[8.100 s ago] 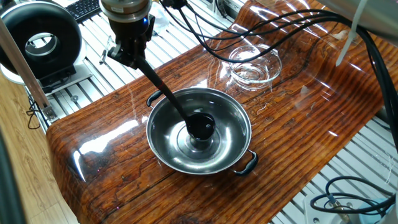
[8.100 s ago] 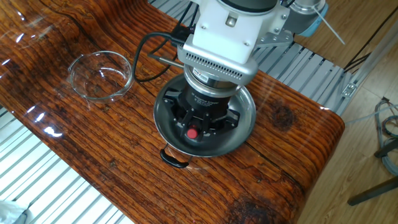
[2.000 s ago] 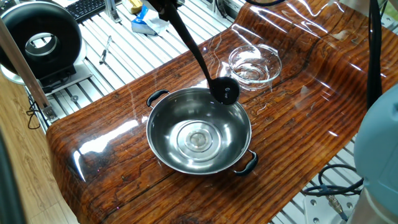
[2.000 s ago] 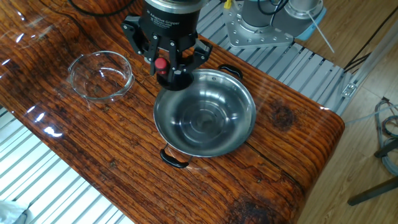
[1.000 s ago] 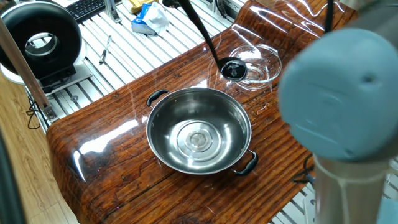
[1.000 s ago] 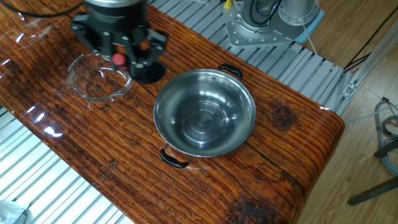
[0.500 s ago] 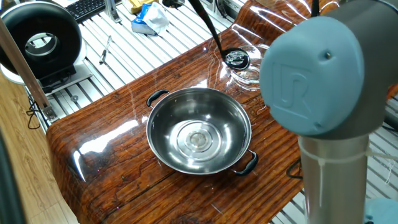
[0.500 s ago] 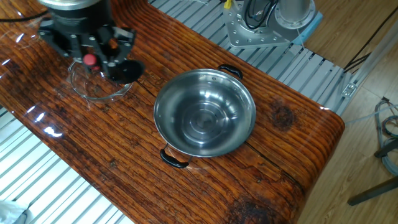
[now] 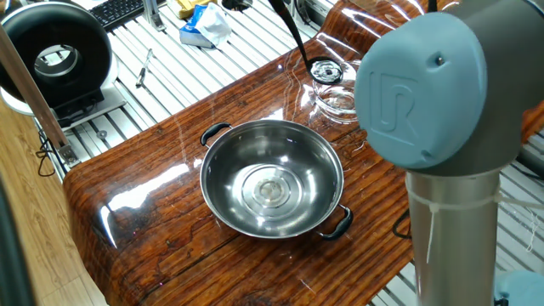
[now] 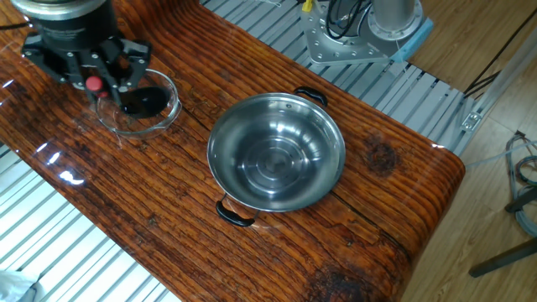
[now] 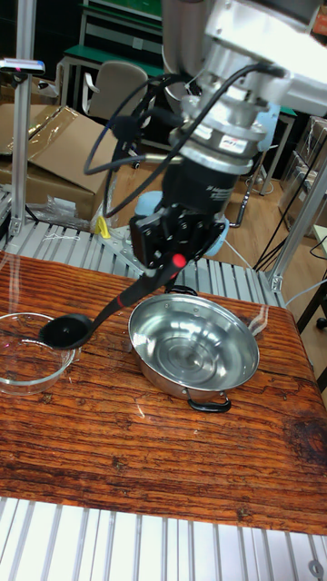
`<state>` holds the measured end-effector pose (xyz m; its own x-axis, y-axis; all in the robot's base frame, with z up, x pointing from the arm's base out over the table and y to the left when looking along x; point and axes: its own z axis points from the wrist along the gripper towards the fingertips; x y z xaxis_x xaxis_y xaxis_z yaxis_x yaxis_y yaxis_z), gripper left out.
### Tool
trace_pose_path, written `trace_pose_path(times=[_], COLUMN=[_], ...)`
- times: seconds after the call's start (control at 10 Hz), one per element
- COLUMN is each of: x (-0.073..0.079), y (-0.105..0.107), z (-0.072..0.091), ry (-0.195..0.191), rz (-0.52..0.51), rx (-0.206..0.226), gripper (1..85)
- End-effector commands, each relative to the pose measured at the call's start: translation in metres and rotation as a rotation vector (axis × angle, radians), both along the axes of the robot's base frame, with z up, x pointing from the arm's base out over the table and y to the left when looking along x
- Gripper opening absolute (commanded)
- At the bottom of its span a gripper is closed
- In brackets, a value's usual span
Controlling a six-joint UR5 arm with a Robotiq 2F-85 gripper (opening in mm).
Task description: Scoop water with a large spoon from one bowl to another
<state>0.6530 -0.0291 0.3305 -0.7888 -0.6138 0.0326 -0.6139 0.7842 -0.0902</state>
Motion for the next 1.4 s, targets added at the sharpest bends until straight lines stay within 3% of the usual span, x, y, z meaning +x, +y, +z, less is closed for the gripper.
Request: trace_pose_path(times=[0.0, 0.3, 0.7, 1.3], x=[0.006, 0.006, -0.001, -0.007], y=[-0.014, -0.027, -0.022, -0.034], z=[-0.011, -0.019, -0.028, -0.034], ry=[-0.015, -0.028, -0.031, -0.04], rz=[0.036, 0.055, 0.059, 0.076], rx=[0.02, 0.029, 0.095, 0.112], gripper=[1.0, 1.0, 1.0, 1.0])
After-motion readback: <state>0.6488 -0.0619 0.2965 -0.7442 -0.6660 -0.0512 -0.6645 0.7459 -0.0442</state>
